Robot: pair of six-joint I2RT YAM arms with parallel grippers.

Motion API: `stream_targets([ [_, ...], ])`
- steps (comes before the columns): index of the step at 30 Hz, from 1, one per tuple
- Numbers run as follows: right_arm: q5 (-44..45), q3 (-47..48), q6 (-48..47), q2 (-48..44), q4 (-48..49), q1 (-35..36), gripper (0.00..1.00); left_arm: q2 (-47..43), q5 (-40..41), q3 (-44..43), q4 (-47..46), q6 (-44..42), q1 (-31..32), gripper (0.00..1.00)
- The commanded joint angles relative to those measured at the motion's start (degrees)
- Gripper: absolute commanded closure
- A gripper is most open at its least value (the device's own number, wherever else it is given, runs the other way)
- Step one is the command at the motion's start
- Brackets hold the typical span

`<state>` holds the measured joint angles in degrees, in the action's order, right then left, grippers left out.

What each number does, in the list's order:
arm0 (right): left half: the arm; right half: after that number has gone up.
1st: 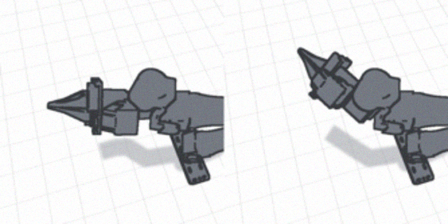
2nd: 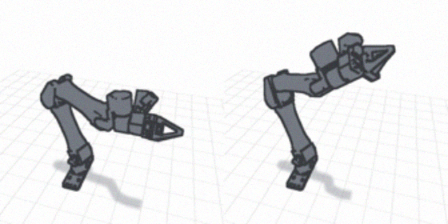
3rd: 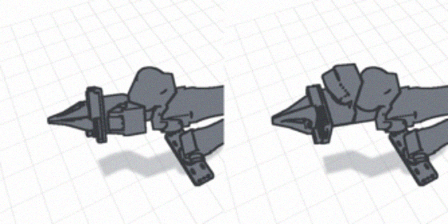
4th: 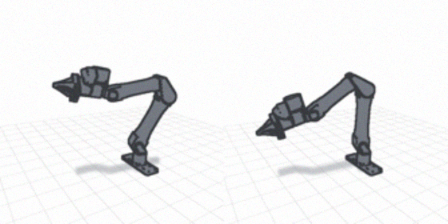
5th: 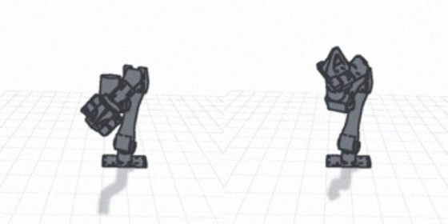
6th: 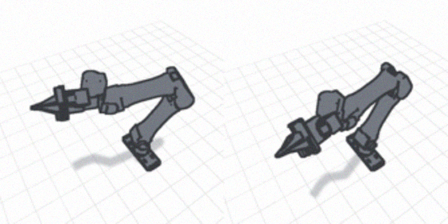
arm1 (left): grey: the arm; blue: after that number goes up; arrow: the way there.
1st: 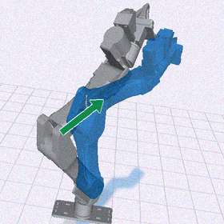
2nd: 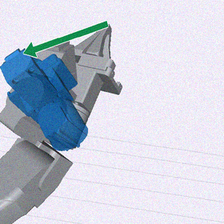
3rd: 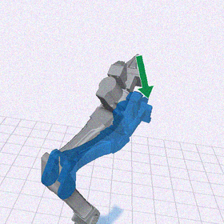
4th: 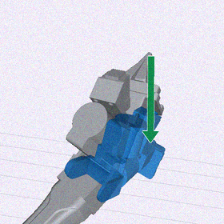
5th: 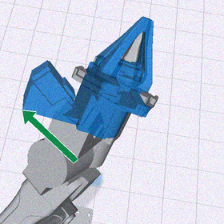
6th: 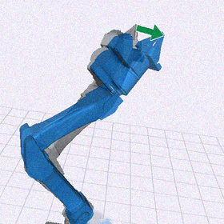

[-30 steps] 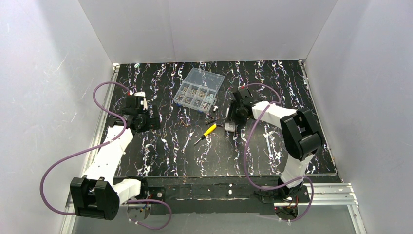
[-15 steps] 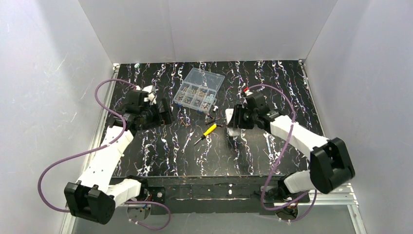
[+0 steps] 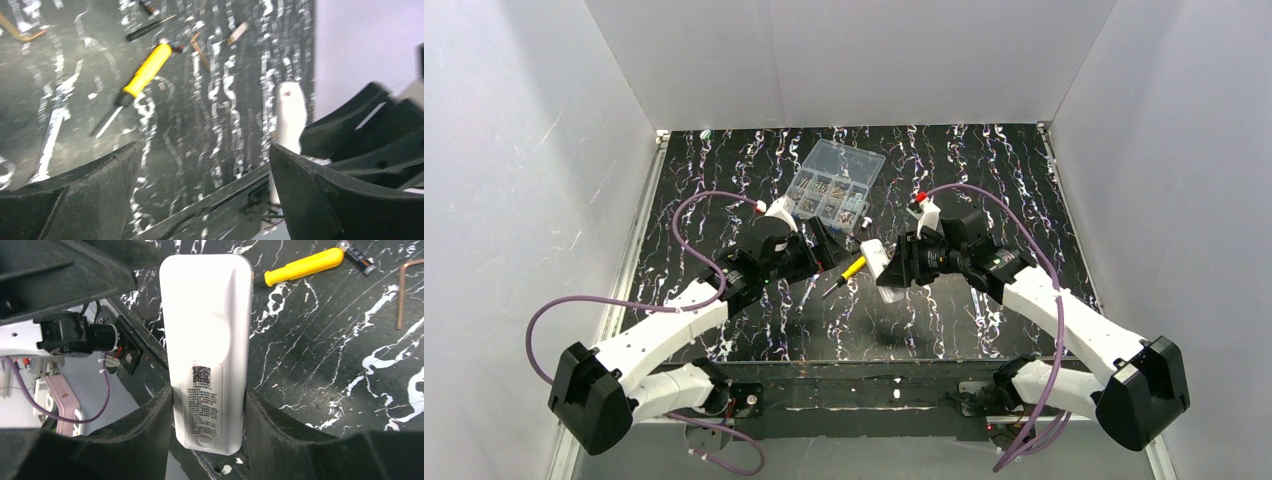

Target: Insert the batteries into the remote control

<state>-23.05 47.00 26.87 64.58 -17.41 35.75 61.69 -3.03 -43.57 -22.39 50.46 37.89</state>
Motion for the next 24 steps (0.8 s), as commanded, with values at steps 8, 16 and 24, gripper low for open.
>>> stream_targets([
  [8, -6.5, -0.3, 3.3, 3.6, 1.8, 0.6, 0.86, 2.8, 3.5, 0.8, -17.6, 12.1, 4.7, 0.01],
  [16, -10.5, 1.8, 4.4, 3.8, 5.0, 1.5, 0.85, 2.4, 3.3, 4.4, -17.9, 14.0, 5.5, 0.00],
  [24, -11.6, 2.8, 5.1, 5.6, 7.1, 2.2, 0.85, 3.8, 0.7, 4.2, -18.8, 15.0, 5.9, 0.13],
])
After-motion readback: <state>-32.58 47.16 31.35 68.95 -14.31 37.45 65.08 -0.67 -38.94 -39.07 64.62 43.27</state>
